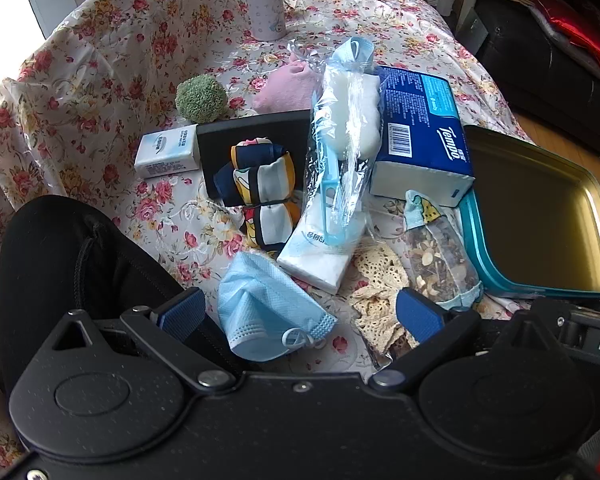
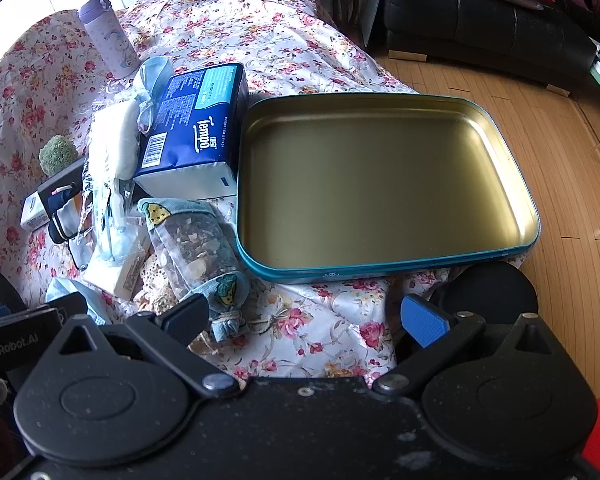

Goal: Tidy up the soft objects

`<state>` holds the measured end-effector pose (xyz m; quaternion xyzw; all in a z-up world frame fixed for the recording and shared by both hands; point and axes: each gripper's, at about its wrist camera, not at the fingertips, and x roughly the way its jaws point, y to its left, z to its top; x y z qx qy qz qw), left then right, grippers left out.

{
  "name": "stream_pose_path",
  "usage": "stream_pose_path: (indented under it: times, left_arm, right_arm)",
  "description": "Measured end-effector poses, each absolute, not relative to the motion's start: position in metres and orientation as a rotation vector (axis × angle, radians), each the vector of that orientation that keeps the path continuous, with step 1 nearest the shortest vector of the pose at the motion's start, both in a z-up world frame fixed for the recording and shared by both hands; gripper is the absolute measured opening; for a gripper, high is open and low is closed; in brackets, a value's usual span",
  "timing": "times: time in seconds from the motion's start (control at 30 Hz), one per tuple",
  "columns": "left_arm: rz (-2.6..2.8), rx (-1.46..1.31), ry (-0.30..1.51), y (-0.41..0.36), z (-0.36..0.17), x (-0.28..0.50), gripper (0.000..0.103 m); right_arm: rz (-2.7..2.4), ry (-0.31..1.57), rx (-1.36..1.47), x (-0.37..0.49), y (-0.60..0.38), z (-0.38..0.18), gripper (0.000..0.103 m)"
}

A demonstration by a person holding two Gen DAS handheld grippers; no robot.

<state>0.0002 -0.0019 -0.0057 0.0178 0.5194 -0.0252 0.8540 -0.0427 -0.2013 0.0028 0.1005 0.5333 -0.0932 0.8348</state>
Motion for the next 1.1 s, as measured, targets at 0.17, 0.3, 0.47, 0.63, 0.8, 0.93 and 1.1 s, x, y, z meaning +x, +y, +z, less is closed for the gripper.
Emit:
stream_pose_path:
  times: [0.17, 0.3, 0.47, 0.63, 0.8, 0.93, 1.1]
  left_arm:
    - [-0.057, 0.038, 1.087, -0.002, -0.004, 0.000, 0.098]
    - [-0.066, 0.045, 1.072, -0.003, -0.003, -0.001, 0.098]
    - [-0.119, 0.030, 1.102, 0.002, -0.009, 0.006, 0.088]
    - [-0.119, -0.001, 1.094, 0.022, -0.010, 0.017, 0.088]
    - [-0.092, -0.032, 1.027, 0.046, 0.002, 0.025, 0.088]
    - [-0.051, -0.061, 0.980, 0.063, 0.008, 0.030, 0.089]
    - [-0.020, -0.068, 0.955, 0.072, 0.008, 0.034, 0.095]
  right_arm:
    - [-0.200, 1.123, 0.218, -0.044, -0.203, 0.004, 0.103]
    - [-0.188, 1.103, 0.228, -0.047, -0.203, 0.007, 0.103]
    - [-0.138, 1.075, 0.225, -0.052, -0.197, 0.008, 0.102]
    - [-0.085, 1.080, 0.209, -0.056, -0.183, 0.000, 0.102]
    - [-0.008, 1.113, 0.237, -0.055, -0.169, -0.014, 0.097]
    - [0.048, 1.106, 0.282, -0.049, -0.160, -0.020, 0.096]
    - [0.060, 1.072, 0.222, -0.029, -0.150, -0.019, 0.094]
